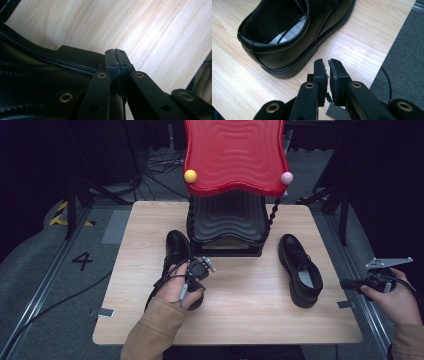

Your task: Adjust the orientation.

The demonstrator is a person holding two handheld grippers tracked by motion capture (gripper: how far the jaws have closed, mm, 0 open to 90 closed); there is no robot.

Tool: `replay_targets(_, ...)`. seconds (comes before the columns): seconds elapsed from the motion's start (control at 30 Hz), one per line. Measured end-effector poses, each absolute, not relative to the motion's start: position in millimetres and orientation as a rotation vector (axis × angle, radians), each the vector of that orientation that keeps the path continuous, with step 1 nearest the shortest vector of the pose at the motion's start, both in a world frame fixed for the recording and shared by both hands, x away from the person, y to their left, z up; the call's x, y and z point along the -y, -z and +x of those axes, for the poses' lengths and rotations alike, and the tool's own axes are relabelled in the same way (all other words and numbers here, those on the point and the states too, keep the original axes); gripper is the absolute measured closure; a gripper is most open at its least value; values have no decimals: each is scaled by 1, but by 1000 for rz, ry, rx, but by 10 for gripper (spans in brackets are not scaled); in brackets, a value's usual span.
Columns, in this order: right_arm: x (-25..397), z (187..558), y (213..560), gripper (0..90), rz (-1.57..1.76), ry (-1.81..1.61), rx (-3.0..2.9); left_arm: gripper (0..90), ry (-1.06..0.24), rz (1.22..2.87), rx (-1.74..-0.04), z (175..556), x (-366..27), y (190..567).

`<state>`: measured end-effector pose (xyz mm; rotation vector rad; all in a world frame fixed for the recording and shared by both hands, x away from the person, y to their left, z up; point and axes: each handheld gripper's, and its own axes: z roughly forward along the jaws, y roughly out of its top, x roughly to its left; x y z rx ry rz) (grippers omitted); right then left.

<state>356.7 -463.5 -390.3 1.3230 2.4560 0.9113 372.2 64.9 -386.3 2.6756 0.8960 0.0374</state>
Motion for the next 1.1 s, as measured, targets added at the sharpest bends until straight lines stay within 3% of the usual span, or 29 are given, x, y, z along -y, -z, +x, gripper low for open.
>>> replay_targets(0.17, 464, 354, 392, 829, 1327, -908, -2456, 805, -35, 2685, -882, 374, -54, 387)
replay_targets(0.27, 465, 353, 392, 825, 1334, -908, -2456, 735, 17, 2600, -815, 370, -55, 377)
replay_targets(0.4, 464, 354, 393, 813, 1332, -918, -2455, 601, -53, 2556, -802, 361, -56, 361)
replay_targets(0.53, 463, 355, 393, 805, 1324, -921, -2457, 505, -110, 2507, -857, 354, -64, 351)
replay_targets(0.67, 462, 358, 394, 793, 1320, -923, -2465, 409, -198, 2430, -1033, 351, -80, 341)
replay_targets(0.83, 459, 361, 398, 781, 1323, -911, -2480, 372, -154, 2456, -1151, 362, -81, 358)
replay_targets(1.1, 460, 362, 401, 772, 1325, -908, -2480, 392, -20, 2565, -1156, 378, -69, 390)
